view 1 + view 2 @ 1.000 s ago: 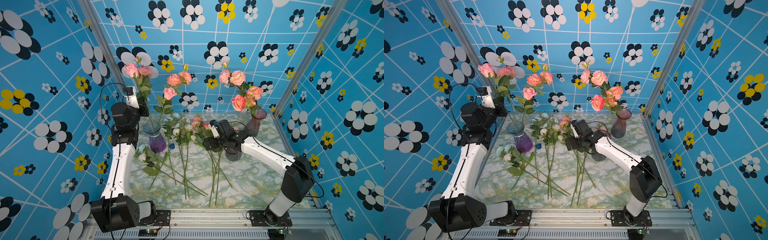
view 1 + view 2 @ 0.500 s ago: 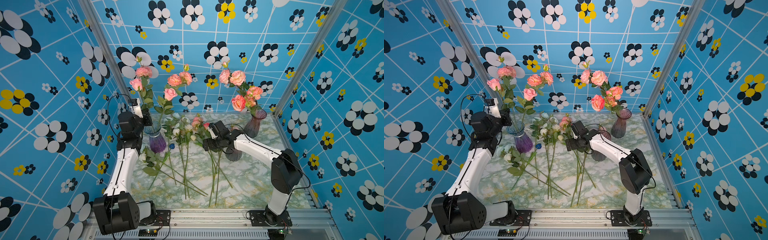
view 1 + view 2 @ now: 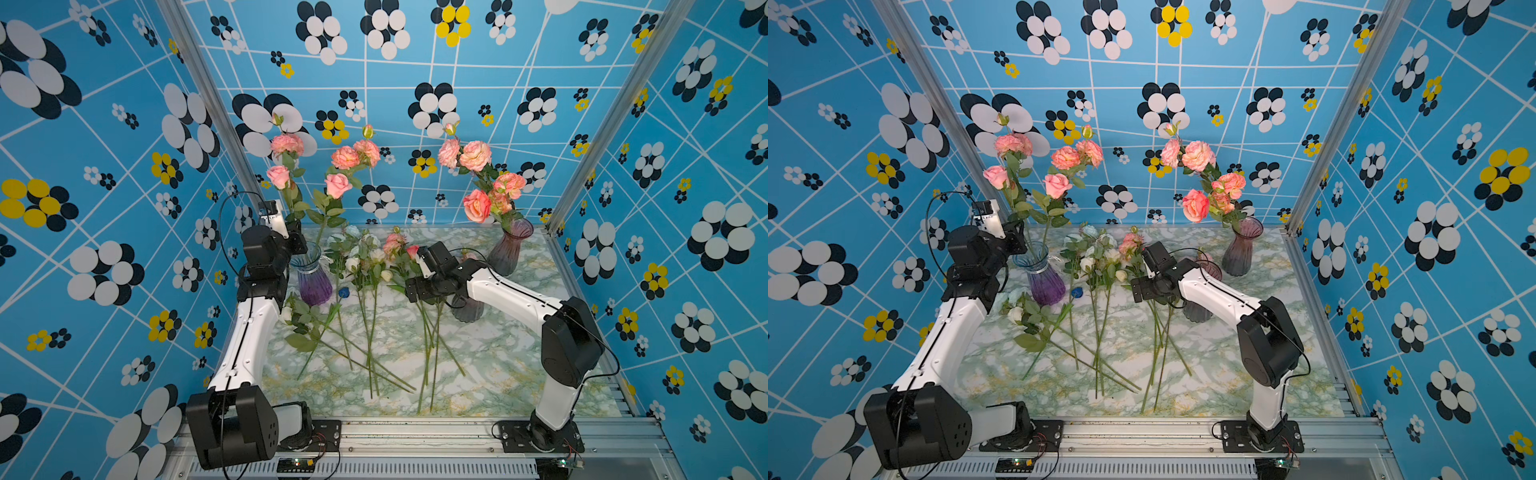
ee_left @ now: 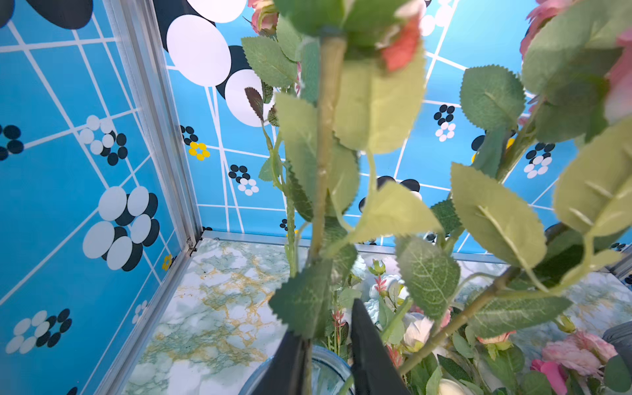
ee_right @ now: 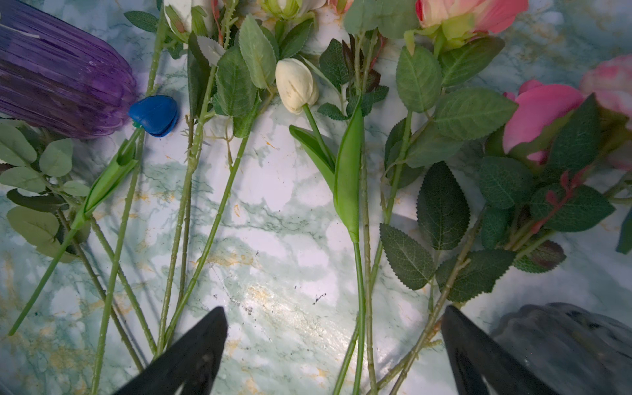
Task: Place the pink flowers into the vase
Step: Place the flower in the vase, then pick up the flower at the center of the board.
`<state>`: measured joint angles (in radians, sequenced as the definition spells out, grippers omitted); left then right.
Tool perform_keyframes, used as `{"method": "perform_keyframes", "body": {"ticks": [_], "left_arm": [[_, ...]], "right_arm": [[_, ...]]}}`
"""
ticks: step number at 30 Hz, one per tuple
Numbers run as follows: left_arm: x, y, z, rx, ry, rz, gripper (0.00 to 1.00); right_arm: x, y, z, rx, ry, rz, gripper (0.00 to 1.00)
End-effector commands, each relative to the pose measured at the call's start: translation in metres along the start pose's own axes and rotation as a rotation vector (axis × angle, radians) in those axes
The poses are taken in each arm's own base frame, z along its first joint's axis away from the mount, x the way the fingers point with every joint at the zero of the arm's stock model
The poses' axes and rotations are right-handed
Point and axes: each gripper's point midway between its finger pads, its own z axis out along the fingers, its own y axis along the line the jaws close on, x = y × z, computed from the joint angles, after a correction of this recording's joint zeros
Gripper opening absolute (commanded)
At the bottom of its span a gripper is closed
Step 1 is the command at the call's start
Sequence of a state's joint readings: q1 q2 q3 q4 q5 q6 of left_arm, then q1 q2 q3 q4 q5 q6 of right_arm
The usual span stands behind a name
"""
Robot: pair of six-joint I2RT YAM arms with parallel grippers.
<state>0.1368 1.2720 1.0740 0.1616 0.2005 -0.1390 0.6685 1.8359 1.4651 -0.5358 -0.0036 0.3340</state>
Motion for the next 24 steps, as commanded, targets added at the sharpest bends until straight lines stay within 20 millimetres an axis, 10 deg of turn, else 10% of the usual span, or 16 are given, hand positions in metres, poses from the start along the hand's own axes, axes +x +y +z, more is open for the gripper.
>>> {"method": "perform_keyframes", "body": {"ticks": [1, 24], "left_arm": [[0.0, -0.001, -0.005, -0.013, -0.004, -0.002, 0.26], [0.006, -0.001, -0.026, -0.056, 0.055, -0.007, 0.71]], "right_arm": [[0.005, -0.005, 0.006, 0.006, 0.024, 0.017, 0.99], [0.007, -0.004, 0.011, -0.002, 0.035, 0.015, 0.99]]}}
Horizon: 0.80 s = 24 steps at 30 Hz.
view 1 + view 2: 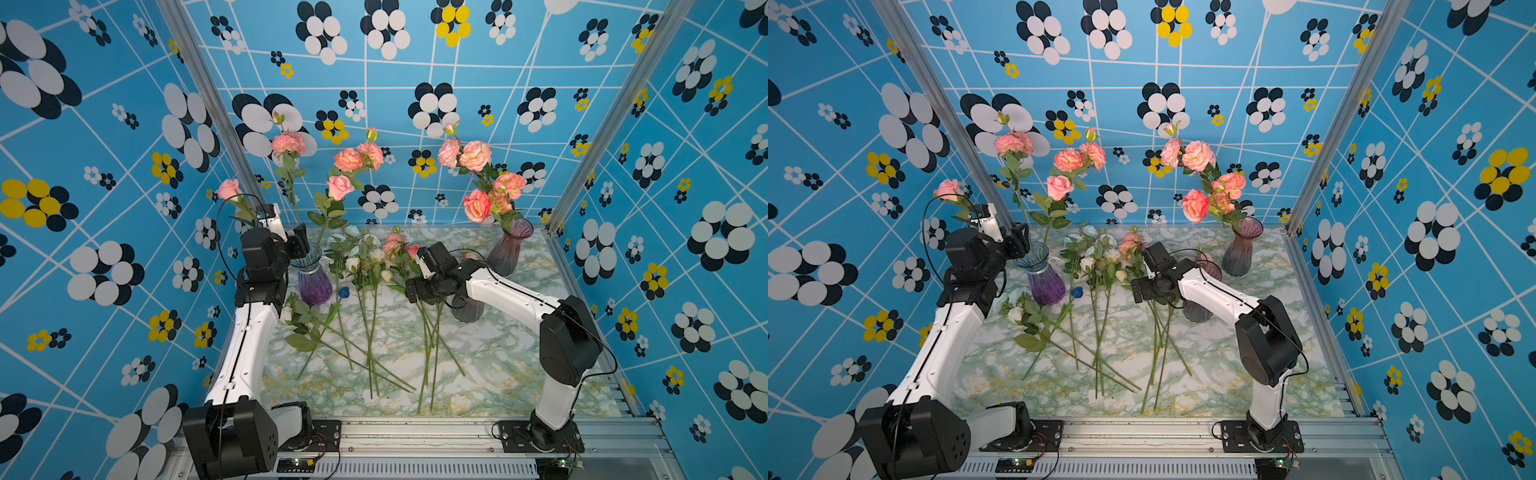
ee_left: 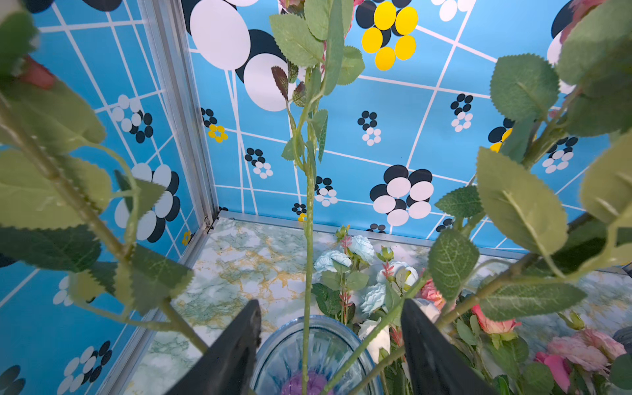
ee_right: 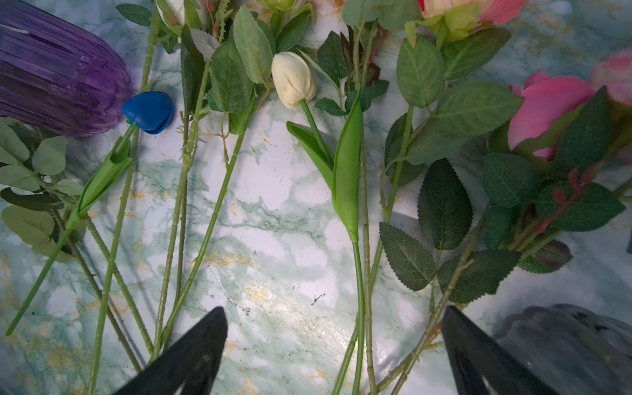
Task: Place the pink flowers into the vase
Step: Pick up the flower at the center of the board.
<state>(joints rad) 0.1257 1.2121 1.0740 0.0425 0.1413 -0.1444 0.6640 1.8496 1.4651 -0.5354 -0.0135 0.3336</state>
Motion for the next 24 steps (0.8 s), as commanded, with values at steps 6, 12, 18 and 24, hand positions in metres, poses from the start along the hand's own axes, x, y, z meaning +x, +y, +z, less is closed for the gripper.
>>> {"method": "perform_keyframes", "body": {"ticks": [6, 12, 18, 24], "left_arm": [[-0.005, -0.006, -0.017, -0.007, -0.003, 0.021, 0.84], [-0.01, -0.009, -0.024, -0.007, -0.011, 0.033, 0.99], [-0.014, -0.012, -0.027, -0.018, 0.002, 0.047, 0.99], [-0.024, -0.014, -0.04, -0.053, 0.005, 0.057, 1.0]], "right_arm": [[0.007, -0.004, 0.007, 0.001, 0.021, 0.019, 0.99], [0.008, -0.005, 0.009, 0.001, 0.026, 0.023, 0.99], [0.012, -0.005, 0.017, 0.004, 0.04, 0.029, 0.96], [0.02, -0.011, 0.031, 0.031, 0.079, 0.026, 0.89]]}}
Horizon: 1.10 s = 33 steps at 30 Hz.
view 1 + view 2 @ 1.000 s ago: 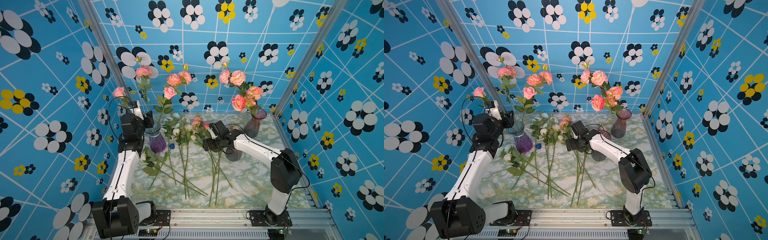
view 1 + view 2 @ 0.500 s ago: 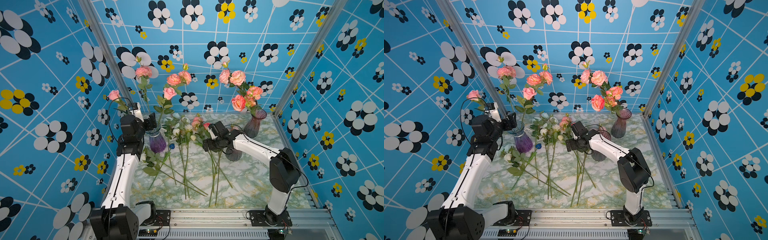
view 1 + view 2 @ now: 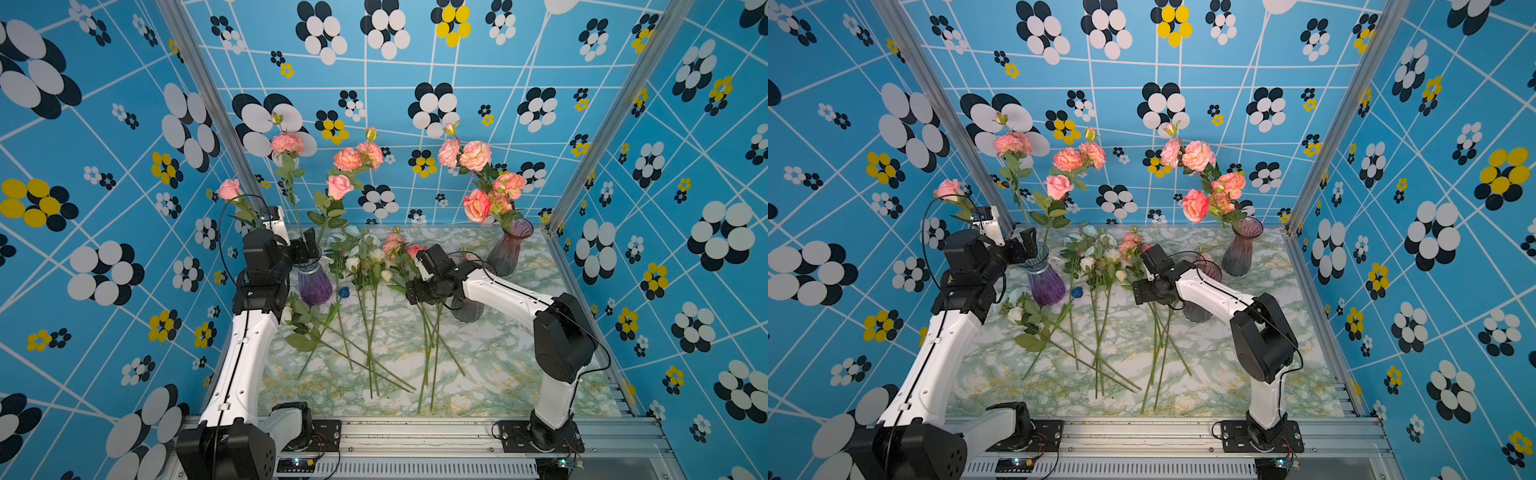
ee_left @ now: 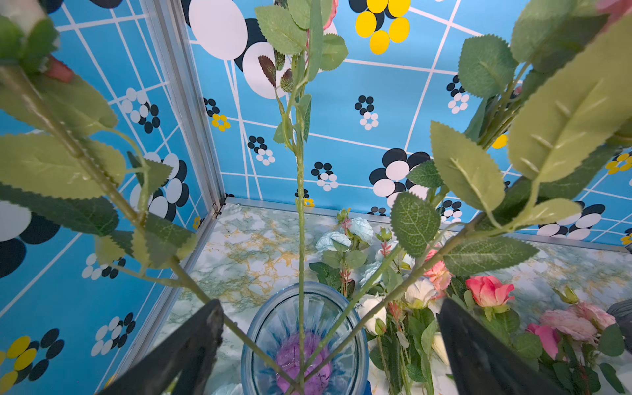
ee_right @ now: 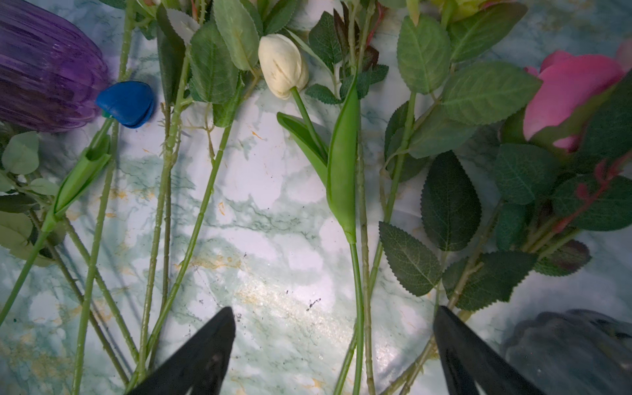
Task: Place the pink flowers into the vase
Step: Pick up the flower at the center of the board.
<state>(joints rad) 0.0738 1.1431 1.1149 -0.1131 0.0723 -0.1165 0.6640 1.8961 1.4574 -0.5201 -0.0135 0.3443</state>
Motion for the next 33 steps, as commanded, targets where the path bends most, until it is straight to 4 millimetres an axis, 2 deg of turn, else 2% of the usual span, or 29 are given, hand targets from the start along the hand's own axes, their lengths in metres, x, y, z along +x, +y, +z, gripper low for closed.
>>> {"method": "perform_keyframes", "body": {"ticks": [1, 5, 10, 14, 19, 21, 24, 29, 33], "left_arm": [[-0.022, 0.001, -0.02, -0.042, -0.04, 0.024, 1.0], [-0.022, 0.003, -0.028, -0.071, -0.021, 0.03, 1.0], [-0.022, -0.004, -0.039, -0.056, -0.016, 0.022, 1.0], [-0.016, -0.032, -0.045, 0.024, 0.001, 0.025, 1.0], [0.005, -0.076, -0.048, 0.127, 0.071, 0.054, 1.0], [0.015, -0.09, -0.048, 0.173, 0.103, 0.03, 1.0], [0.03, -0.099, -0.044, 0.213, 0.159, -0.045, 1.0], [0.057, -0.119, -0.029, 0.279, 0.265, -0.16, 1.0], [0.078, -0.145, -0.017, 0.361, 0.363, -0.225, 0.99]], "right_arm": [[0.011, -0.008, 0.014, 0.025, 0.05, 0.012, 0.88], [0.02, -0.015, 0.027, 0.059, 0.093, 0.009, 0.79], [0.031, -0.02, 0.043, 0.078, 0.135, 0.008, 0.66], [0.038, -0.024, 0.052, 0.095, 0.167, -0.002, 0.52], [0.036, -0.023, 0.052, 0.096, 0.163, 0.001, 0.26], [0.034, -0.021, 0.049, 0.083, 0.16, 0.0, 0.17], [0.026, -0.018, 0.039, 0.078, 0.137, -0.003, 0.05], [0.009, -0.012, 0.01, 0.066, 0.084, -0.019, 0.02], [-0.006, -0.004, -0.015, 0.029, 0.025, -0.026, 0.02]]}}
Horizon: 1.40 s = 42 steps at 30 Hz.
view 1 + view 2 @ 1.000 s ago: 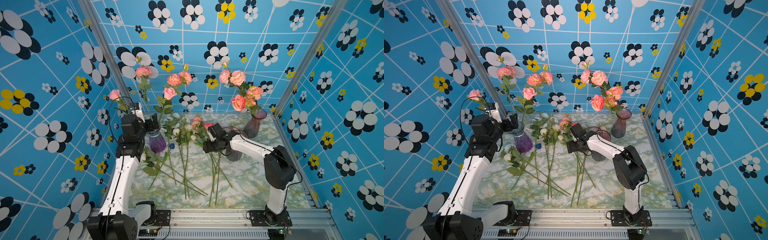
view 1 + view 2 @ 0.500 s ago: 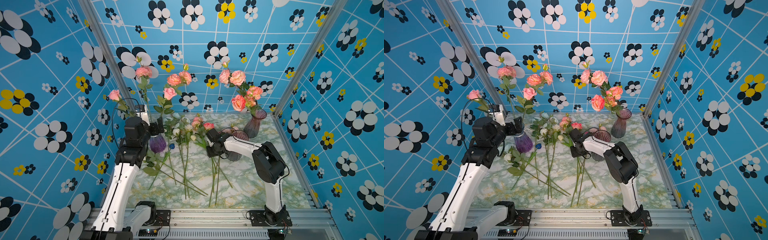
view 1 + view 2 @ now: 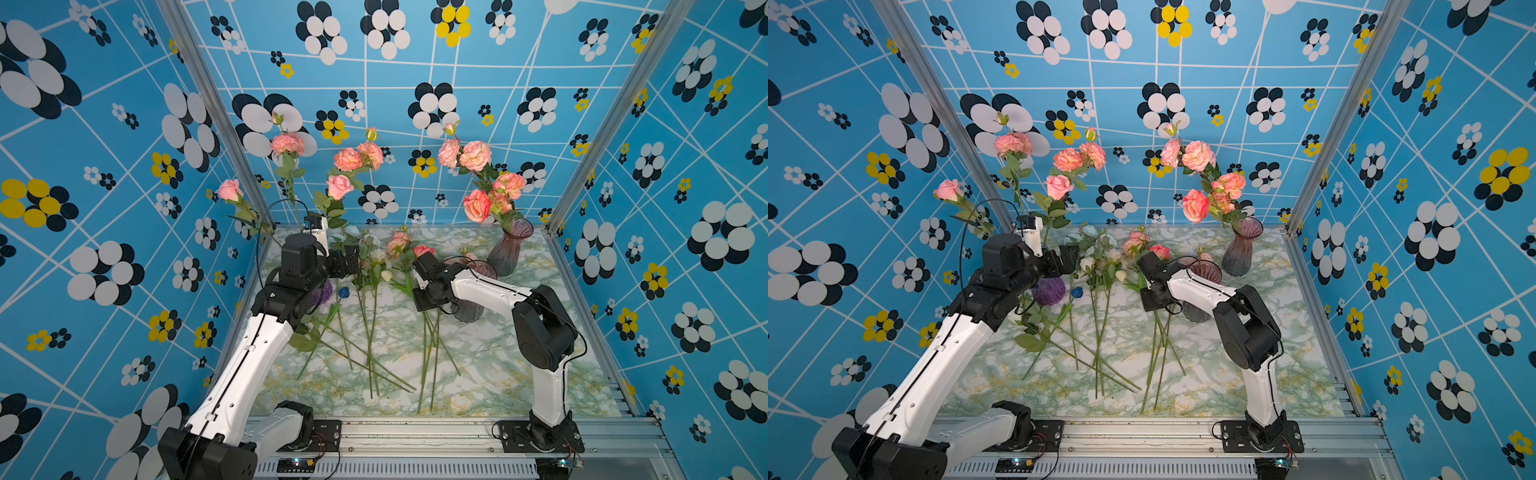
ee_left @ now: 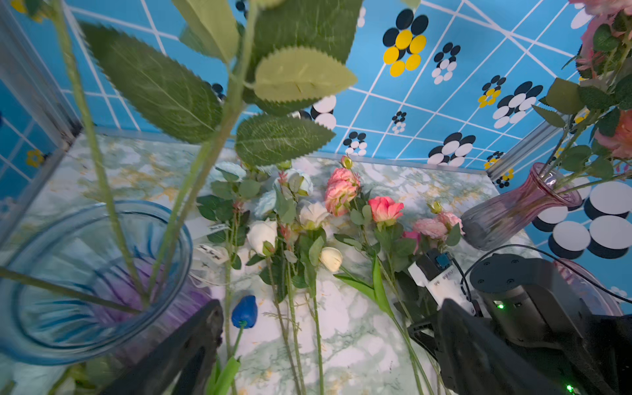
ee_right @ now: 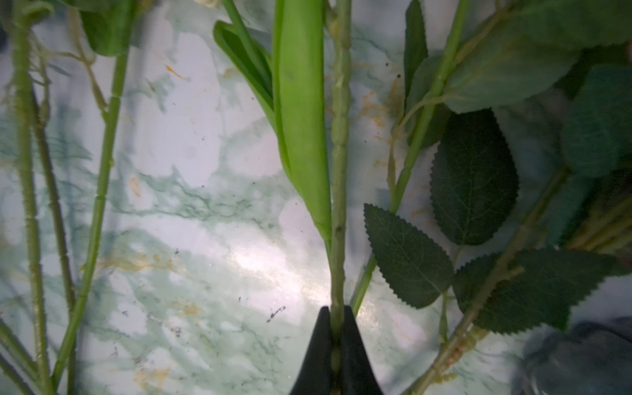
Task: Place the pink flowers into the vase
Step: Pick up the flower at the center of the board.
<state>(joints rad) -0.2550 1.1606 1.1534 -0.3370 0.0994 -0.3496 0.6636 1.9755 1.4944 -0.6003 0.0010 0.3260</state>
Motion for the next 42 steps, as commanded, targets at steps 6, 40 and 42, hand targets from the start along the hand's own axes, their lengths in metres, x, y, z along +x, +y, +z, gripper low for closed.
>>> {"method": "perform_keyframes", "body": {"ticks": [6, 40, 42], "left_arm": [[0.038, -0.04, 0.045, 0.199, 0.185, -0.208, 1.0], [0.05, -0.136, 0.109, 0.519, 0.26, -0.325, 0.24], [0.05, -0.139, 0.108, 0.523, 0.26, -0.32, 0.21]], "right_arm": [[-0.037, 0.017, -0.084, -0.094, -0.183, -0.016, 0.01], [-0.033, 0.065, -0.151, -0.241, -0.358, -0.147, 0.0], [-0.033, 0.064, -0.152, -0.24, -0.359, -0.147, 0.0]]}}
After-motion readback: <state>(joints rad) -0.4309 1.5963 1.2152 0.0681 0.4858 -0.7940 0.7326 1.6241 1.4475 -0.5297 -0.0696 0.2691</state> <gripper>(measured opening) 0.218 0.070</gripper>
